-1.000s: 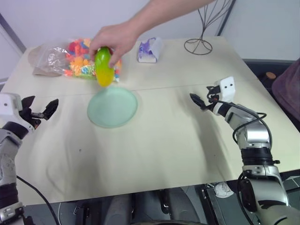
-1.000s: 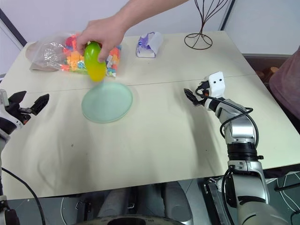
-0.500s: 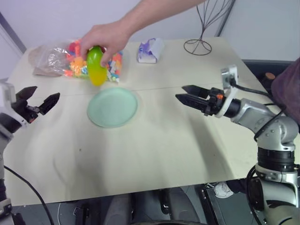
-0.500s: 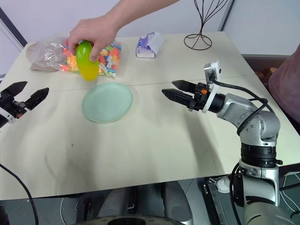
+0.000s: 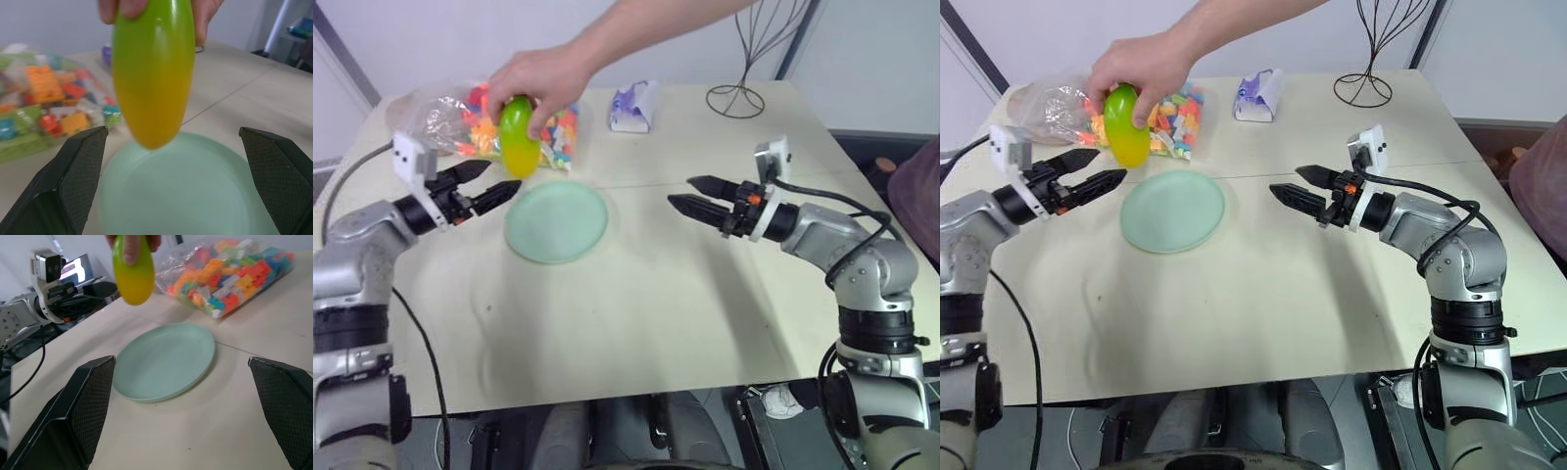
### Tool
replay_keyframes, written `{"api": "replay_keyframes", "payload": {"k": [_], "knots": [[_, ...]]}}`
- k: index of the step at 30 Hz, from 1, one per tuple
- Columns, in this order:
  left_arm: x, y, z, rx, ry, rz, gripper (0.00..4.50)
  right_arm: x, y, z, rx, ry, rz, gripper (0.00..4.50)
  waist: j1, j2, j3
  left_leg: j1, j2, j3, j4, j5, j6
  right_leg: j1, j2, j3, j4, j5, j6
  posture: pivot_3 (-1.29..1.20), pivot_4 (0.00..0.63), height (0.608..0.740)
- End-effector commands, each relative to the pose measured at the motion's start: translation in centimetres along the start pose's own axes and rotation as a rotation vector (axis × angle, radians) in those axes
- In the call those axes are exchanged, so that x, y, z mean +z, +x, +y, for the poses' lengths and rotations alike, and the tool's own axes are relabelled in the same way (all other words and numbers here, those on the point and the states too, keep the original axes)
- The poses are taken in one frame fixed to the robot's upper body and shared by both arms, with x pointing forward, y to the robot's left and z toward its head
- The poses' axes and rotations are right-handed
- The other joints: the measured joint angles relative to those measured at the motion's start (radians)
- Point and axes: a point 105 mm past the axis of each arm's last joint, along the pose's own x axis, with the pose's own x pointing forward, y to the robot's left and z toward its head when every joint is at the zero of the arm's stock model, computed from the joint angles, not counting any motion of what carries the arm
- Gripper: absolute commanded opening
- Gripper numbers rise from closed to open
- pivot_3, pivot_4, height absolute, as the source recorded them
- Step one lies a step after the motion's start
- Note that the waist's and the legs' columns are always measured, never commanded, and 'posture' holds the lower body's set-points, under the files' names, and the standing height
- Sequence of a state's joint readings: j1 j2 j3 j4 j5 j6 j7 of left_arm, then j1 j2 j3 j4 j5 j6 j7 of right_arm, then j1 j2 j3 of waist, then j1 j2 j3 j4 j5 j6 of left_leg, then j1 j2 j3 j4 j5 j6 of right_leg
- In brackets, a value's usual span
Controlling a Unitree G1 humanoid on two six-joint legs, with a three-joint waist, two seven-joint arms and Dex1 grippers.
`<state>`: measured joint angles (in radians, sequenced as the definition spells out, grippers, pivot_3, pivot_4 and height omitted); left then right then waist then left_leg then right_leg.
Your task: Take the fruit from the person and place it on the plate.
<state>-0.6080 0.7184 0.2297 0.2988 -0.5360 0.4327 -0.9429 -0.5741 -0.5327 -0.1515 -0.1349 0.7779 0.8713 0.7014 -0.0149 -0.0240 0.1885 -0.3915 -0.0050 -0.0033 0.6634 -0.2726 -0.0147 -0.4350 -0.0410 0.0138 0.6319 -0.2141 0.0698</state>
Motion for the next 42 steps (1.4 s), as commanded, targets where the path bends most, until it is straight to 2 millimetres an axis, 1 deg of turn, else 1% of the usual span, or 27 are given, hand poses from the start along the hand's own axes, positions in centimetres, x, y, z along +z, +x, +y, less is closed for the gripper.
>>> {"api": "replay_keyframes", "payload": {"k": [1, 6, 9, 11, 12, 14, 15, 16, 21, 22, 26, 27, 31, 35, 37, 38, 39, 40, 42], "knots": [[1.5, 1.1, 0.5, 0.004, 0.056, -0.048, 4.50, 0.9, -0.4, 0.3, -0.017, -0.035, -0.050, 4.44, 0.001, 0.000, 0.000, 0.000, 0.000, 0.000, 0.000, 0.000, 0.000, 0.000, 0.000, 0.000, 0.000, 0.000, 0.000, 0.00, 0.150, 0.740], [1.4, 3.0, 0.5, -0.018, 0.061, -0.056, 4.50, 0.8, -0.7, 0.2, -0.043, -0.035, -0.062, 4.44, 0.002, 0.000, 0.000, 0.000, 0.000, 0.000, 0.000, 0.000, 0.000, 0.000, 0.000, 0.000, 0.000, 0.000, 0.001, 0.00, 0.150, 0.740], [1.3, 3.5, 0.4, -0.033, 0.052, -0.064, 4.50, 0.8, -0.8, 0.0, -0.061, -0.038, -0.068, 4.44, 0.001, 0.000, 0.000, 0.000, 0.000, 0.000, 0.000, 0.000, 0.000, 0.000, 0.000, 0.000, 0.000, 0.000, 0.001, 0.00, 0.150, 0.740], [1.3, 3.7, 0.3, -0.043, 0.051, -0.065, 3.98, 0.8, -1.0, -0.2, -0.079, -0.041, -0.073, 4.50, -0.001, 0.000, 0.000, 0.000, 0.000, 0.000, 0.000, 0.000, 0.000, 0.000, 0.000, 0.000, 0.000, 0.000, 0.001, 0.00, 0.150, 0.740], [1.3, 3.8, 0.2, -0.048, 0.049, -0.071, 3.80, 0.9, -1.0, -0.3, -0.086, -0.043, -0.076, 4.50, -0.001, 0.000, 0.000, 0.000, 0.000, 0.000, 0.000, 0.000, 0.000, 0.000, 0.000, 0.000, 0.000, 0.000, 0.001, 0.00, 0.150, 0.740], [1.4, 3.8, 0.1, -0.055, 0.050, -0.079, 2.79, 0.9, -1.1, -0.5, -0.097, -0.044, -0.083, 4.50, 0.001, 0.000, 0.000, 0.000, 0.000, 0.000, 0.000, 0.000, 0.000, 0.000, 0.000, 0.000, 0.000, 0.000, 0.001, 0.00, 0.150, 0.740], [1.5, 3.7, 0.1, -0.057, 0.052, -0.080, 2.38, 0.9, -1.1, -0.5, -0.100, -0.044, -0.085, 4.50, 0.001, 0.000, 0.000, 0.000, 0.000, 0.000, 0.000, 0.000, 0.000, 0.000, 0.000, 0.000, 0.000, 0.000, 0.001, 0.00, 0.150, 0.740], [1.5, 3.7, 0.1, -0.057, 0.053, -0.080, 2.33, 0.9, -1.1, -0.5, -0.101, -0.045, -0.086, 4.50, 0.001, 0.000, 0.000, 0.000, 0.000, 0.000, 0.000, 0.000, 0.000, 0.000, 0.000, 0.000, 0.000, 0.000, 0.001, 0.00, 0.150, 0.740], [1.2, 3.6, 0.4, -0.035, 0.086, -0.043, 2.33, 0.7, -1.1, -0.6, -0.098, -0.041, -0.082, 4.50, 0.001, 0.000, 0.000, 0.000, 0.000, 0.000, 0.000, 0.000, 0.000, 0.000, -0.001, 0.000, 0.000, 0.001, 0.001, 0.00, 0.150, 0.740], [0.8, 3.5, 0.3, -0.040, 0.104, -0.010, 2.33, 0.7, -1.1, -0.6, -0.097, -0.040, -0.080, 4.50, 0.001, 0.000, 0.000, 0.000, 0.000, 0.000, 0.000, 0.000, 0.000, 0.000, -0.001, 0.000, 0.000, 0.001, 0.001, 0.00, 0.150, 0.740], [-2.6, 3.4, -0.7, -0.105, 0.210, 0.181, 2.33, 0.3, -0.9, -0.6, -0.094, -0.037, -0.067, 4.50, 0.000, 0.000, 0.000, 0.000, 0.000, 0.000, 0.000, 0.000, 0.000, 0.000, -0.001, 0.000, 0.000, 0.001, 0.001, 0.00, 0.150, 0.740], [-3.2, 3.4, -0.9, -0.116, 0.228, 0.205, 2.33, 0.2, -0.8, -0.6, -0.094, -0.037, -0.066, 4.50, 0.001, 0.000, 0.000, 0.000, 0.000, 0.000, 0.000, 0.000, 0.000, 0.000, -0.001, 0.001, 0.000, 0.001, 0.001, 0.00, 0.150, 0.740], [-4.4, 4.7, -1.6, -0.159, 0.266, 0.250, 2.33, -0.3, -0.4, -0.3, -0.090, -0.031, -0.068, 4.50, 0.002, 0.000, 0.000, 0.000, 0.000, 0.000, 0.000, 0.000, 0.000, 0.000, -0.001, 0.001, 0.000, 0.001, 0.001, 0.00, 0.150, 0.740], [-4.3, 5.8, -2.1, -0.200, 0.273, 0.256, 2.33, -0.8, -0.2, 0.0, -0.093, -0.025, -0.071, 4.50, 0.005, 0.000, 0.000, -0.001, -0.001, 0.000, 0.001, 0.000, 0.000, 0.000, 0.000, 0.000, 0.000, 0.001, 0.001, 0.00, 0.150, 0.740], [-4.3, 6.1, -2.1, -0.219, 0.270, 0.260, 3.35, -1.0, -0.3, 0.1, -0.097, -0.022, -0.073, 4.50, 0.003, 0.000, 0.000, -0.001, -0.001, 0.000, 0.001, 0.000, 0.001, 0.000, 0.000, 0.000, -0.001, 0.001, 0.001, 0.00, 0.150, 0.740], [-4.3, 6.1, -2.2, -0.228, 0.267, 0.261, 3.74, -1.0, -0.3, 0.2, -0.100, -0.021, -0.074, 4.50, 0.002, 0.000, 0.000, -0.001, -0.001, 0.000, 0.001, 0.000, 0.001, 0.000, 0.000, 0.000, -0.001, 0.001, 0.001, 0.00, 0.150, 0.740], [-4.4, 6.2, -2.2, -0.233, 0.268, 0.262, 4.30, -1.1, -0.5, 0.2, -0.106, -0.021, -0.076, 4.50, 0.001, 0.000, 0.000, -0.001, -0.001, 0.000, 0.001, 0.000, 0.001, 0.000, 0.000, 0.000, 0.000, 0.001, 0.001, 0.00, 0.150, 0.740], [-4.3, 6.3, -2.1, -0.234, 0.267, 0.261, 4.41, -1.1, -0.6, 0.1, -0.111, -0.020, -0.077, 4.50, 0.000, 0.000, 0.000, -0.001, -0.001, 0.000, 0.001, -0.001, 0.001, 0.000, 0.000, 0.000, 0.000, 0.001, 0.001, 0.00, 0.150, 0.740], [-4.2, 6.3, -2.1, -0.235, 0.264, 0.256, 4.41, -1.2, -0.7, 0.1, -0.119, -0.020, -0.079, 4.50, -0.001, 0.000, 0.000, -0.001, 0.000, 0.000, 0.001, -0.001, 0.001, 0.000, 0.000, 0.000, 0.000, 0.001, 0.001, 0.00, 0.150, 0.740]]}}
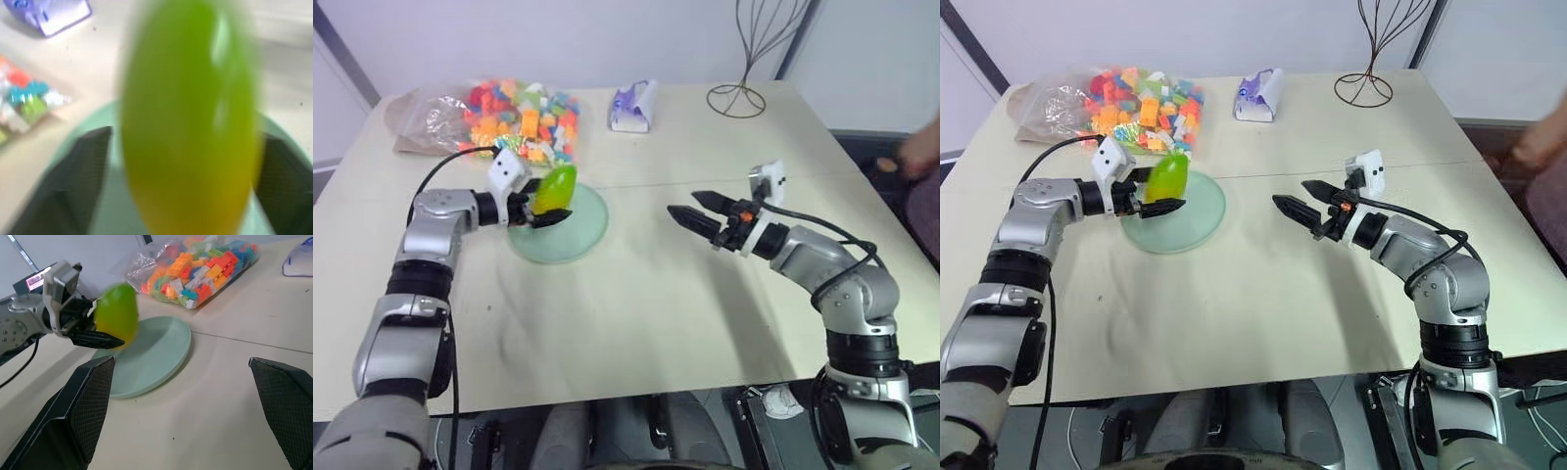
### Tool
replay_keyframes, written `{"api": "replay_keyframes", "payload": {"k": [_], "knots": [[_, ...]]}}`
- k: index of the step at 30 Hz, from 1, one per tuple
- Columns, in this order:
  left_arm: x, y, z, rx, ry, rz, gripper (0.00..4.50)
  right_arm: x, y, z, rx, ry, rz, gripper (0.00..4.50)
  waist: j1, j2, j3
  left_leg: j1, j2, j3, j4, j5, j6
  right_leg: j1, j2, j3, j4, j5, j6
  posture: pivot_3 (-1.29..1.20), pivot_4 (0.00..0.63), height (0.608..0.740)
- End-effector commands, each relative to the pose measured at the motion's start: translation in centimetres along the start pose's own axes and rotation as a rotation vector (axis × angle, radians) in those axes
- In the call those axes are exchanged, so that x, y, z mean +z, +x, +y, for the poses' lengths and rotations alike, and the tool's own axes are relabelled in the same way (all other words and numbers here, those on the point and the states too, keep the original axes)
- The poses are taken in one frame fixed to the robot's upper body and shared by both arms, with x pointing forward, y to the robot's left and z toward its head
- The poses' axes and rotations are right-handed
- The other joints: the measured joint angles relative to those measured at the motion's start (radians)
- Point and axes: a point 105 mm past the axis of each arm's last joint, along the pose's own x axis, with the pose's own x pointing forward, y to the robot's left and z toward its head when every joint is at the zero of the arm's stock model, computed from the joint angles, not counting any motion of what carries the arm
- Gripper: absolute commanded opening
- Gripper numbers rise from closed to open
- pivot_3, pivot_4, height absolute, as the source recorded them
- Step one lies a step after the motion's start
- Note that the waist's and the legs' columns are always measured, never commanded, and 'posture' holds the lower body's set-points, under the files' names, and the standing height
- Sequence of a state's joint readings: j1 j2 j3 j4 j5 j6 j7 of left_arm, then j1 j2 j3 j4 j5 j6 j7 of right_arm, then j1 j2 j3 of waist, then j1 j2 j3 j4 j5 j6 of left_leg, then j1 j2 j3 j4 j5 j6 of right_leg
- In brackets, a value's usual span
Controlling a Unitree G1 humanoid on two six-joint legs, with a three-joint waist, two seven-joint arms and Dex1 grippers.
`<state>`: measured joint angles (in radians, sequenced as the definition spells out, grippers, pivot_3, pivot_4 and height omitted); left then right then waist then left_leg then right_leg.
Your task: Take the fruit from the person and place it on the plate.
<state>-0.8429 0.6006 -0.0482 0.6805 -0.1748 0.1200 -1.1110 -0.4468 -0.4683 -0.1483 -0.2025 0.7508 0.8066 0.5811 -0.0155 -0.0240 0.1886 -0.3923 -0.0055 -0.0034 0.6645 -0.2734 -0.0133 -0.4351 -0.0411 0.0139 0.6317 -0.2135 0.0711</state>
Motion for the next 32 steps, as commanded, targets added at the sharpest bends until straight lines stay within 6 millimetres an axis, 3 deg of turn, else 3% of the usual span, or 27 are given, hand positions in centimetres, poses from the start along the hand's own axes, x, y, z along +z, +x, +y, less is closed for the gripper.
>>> {"api": "replay_keyframes", "payload": {"k": [1, 7, 11, 15, 19, 24, 32], "knots": [[0.8, -0.1, 0.4, -0.001, 0.025, -0.016, 4.41, 1.5, -0.4, 0.6, 0.002, -0.043, -0.060, 4.50, 0.000, 0.000, 0.000, 0.000, 0.000, 0.000, 0.000, 0.000, 0.000, 0.000, 0.000, 0.000, 0.000, 0.000, 0.000, 0.00, 0.150, 0.740], [3.0, -1.8, 2.6, 0.108, -0.017, -0.128, 4.41, 1.8, -0.7, -0.6, -0.061, -0.073, -0.074, 4.50, 0.002, 0.000, 0.000, 0.000, 0.000, 0.000, 0.000, 0.000, 0.000, 0.000, 0.000, 0.000, 0.000, 0.000, 0.000, 0.00, 0.150, 0.740], [4.3, -6.5, 5.8, 0.316, -0.053, -0.231, 4.41, 2.6, -1.1, -3.3, -0.192, -0.156, -0.094, 4.50, -0.007, 0.000, 0.000, 0.000, 0.000, 0.000, 0.000, 0.000, 0.000, -0.001, 0.000, 0.000, 0.000, 0.000, 0.000, 0.00, 0.150, 0.740], [3.3, -11.8, 6.9, 0.471, -0.107, -0.244, 4.41, 2.9, -1.3, -5.7, -0.291, -0.245, -0.087, 4.50, -0.010, 0.000, 0.000, 0.000, 0.001, 0.000, 0.000, 0.000, 0.001, -0.001, 0.000, 0.001, 0.000, 0.000, 0.000, 0.00, 0.150, 0.740], [1.6, -15.7, 6.3, 0.577, -0.138, -0.211, 4.41, 3.0, -0.9, -7.3, -0.340, -0.290, -0.089, 4.50, -0.005, 0.000, 0.000, 0.000, 0.001, 0.001, -0.001, -0.001, 0.001, -0.001, -0.002, 0.001, 0.001, 0.000, 0.000, 0.00, 0.150, 0.740], [-0.7, -19.3, 4.1, 0.703, -0.190, -0.193, 4.41, 2.8, -0.2, -8.7, -0.368, -0.297, -0.094, 4.50, 0.000, 0.000, 0.000, 0.000, 0.001, 0.000, -0.001, -0.001, 0.001, -0.001, -0.004, 0.001, 0.000, 0.000, 0.000, 0.00, 0.150, 0.740], [-3.0, -20.9, 0.8, 0.797, -0.263, -0.164, 4.41, 2.5, 0.8, -9.8, -0.379, -0.308, -0.091, 4.50, 0.000, 0.001, 0.000, 0.000, 0.001, 0.000, -0.001, -0.001, 0.000, 0.000, -0.005, 0.002, -0.001, 0.000, -0.001, 0.00, 0.150, 0.740]]}}
